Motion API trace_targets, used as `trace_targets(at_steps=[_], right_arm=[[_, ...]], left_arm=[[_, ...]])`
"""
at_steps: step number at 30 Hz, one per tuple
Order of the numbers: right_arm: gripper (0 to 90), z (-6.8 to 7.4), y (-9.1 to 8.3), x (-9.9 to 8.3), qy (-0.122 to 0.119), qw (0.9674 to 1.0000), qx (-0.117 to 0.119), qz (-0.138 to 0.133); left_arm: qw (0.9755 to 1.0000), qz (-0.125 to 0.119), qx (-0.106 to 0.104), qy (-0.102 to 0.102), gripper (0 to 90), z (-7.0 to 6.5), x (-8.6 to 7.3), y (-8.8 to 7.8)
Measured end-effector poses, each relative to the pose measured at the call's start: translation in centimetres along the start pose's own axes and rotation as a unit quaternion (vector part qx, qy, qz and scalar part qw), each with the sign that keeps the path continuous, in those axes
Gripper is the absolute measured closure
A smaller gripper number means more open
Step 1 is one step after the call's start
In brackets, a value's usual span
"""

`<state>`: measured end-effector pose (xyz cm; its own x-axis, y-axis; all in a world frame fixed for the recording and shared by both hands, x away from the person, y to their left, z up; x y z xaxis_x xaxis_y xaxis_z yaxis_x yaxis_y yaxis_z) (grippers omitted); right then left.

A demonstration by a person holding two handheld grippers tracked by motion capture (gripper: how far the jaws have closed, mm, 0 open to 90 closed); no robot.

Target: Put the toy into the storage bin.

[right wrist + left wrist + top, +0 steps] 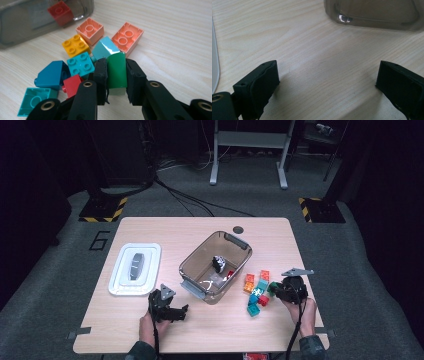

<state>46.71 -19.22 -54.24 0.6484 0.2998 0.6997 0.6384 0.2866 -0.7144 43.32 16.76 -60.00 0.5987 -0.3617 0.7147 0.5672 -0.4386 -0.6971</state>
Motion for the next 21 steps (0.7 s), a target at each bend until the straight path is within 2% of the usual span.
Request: trace_targets(at_steps=[2, 9, 21], right_arm=[[73.0, 0.1, -0.3, 0.4, 0.006, 1.0000, 0.000, -0.004], [73.0, 0.2, -1.2, 2.1, 0.005, 0.9997, 0.004, -0.022], [73.1, 0.1, -1.9, 4.6, 0.014, 0.9988, 0.012, -0.045]], left_arm=[[1.0000, 0.000, 0.000, 0.000, 4.2, 0.0, 0.0, 0.0], [1.0000, 0.000, 0.000, 0.000, 4.2, 0.0, 0.0, 0.0], [1.0000, 0.000, 0.000, 0.000, 4.2, 0.0, 0.0, 0.0]])
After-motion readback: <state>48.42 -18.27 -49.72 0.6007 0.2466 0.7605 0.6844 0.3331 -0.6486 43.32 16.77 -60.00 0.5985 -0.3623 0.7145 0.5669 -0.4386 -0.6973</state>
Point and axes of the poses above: each handheld gripper's, and its own axes: y roughly forward along the jaws, x roughly out of its top, z roughly to its left, the point moved 10 cm from there along y, roughly forward along the jaws, and after that the axes turned 5 degrees about -x, right-handed, at the moved point
